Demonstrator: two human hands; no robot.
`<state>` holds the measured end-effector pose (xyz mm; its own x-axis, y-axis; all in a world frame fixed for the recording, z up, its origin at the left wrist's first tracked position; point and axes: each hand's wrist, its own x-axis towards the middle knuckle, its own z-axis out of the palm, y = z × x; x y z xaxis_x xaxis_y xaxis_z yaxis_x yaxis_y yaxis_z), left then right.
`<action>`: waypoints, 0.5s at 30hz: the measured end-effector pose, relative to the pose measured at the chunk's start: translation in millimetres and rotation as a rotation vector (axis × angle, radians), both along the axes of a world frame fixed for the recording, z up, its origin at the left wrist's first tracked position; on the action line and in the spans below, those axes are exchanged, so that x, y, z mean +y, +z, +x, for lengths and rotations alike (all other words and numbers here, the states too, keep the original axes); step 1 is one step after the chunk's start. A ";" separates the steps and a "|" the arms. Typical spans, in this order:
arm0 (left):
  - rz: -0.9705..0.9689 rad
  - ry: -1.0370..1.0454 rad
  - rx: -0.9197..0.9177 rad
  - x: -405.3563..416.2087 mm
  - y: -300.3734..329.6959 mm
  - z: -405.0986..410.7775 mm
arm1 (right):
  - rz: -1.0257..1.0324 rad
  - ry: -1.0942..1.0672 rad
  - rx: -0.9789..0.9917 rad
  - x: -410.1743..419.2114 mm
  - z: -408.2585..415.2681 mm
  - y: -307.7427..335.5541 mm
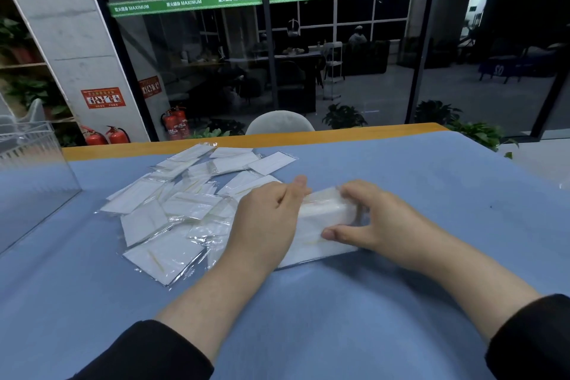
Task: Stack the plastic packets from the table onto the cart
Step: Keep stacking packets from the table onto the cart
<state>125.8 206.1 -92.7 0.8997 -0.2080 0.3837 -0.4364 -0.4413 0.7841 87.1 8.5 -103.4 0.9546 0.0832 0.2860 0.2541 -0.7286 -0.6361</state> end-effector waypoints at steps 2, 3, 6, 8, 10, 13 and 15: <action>-0.106 0.046 0.055 2.5 -2.7 1.7 | -0.010 -0.041 0.017 -6.6 2.2 -1.4; -0.152 0.061 0.082 3.7 -4.6 2.8 | -0.006 -0.050 0.026 -8.7 2.6 -1.8; -0.241 0.043 0.159 1.2 -8.9 3.7 | 0.023 -0.047 0.006 -9.1 2.1 -1.1; -0.243 0.016 0.168 -4.4 -9.4 1.0 | 0.009 0.002 -0.043 -5.4 -2.0 5.5; -0.266 -0.014 0.153 -10.4 -8.9 -2.7 | -0.111 0.065 -0.070 -3.4 -5.5 12.6; -0.301 -0.007 0.151 -14.0 -9.2 -6.6 | -0.220 0.076 -0.042 -3.9 -5.0 14.0; -0.338 0.017 0.216 -14.3 -10.3 -6.5 | -0.141 0.026 -0.013 -8.3 -2.1 9.0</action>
<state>119.2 191.8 -103.0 0.9693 -0.0874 0.2297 -0.2407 -0.1488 0.9591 85.0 0.2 -94.4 0.9478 0.1485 0.2821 0.2819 -0.8036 -0.5241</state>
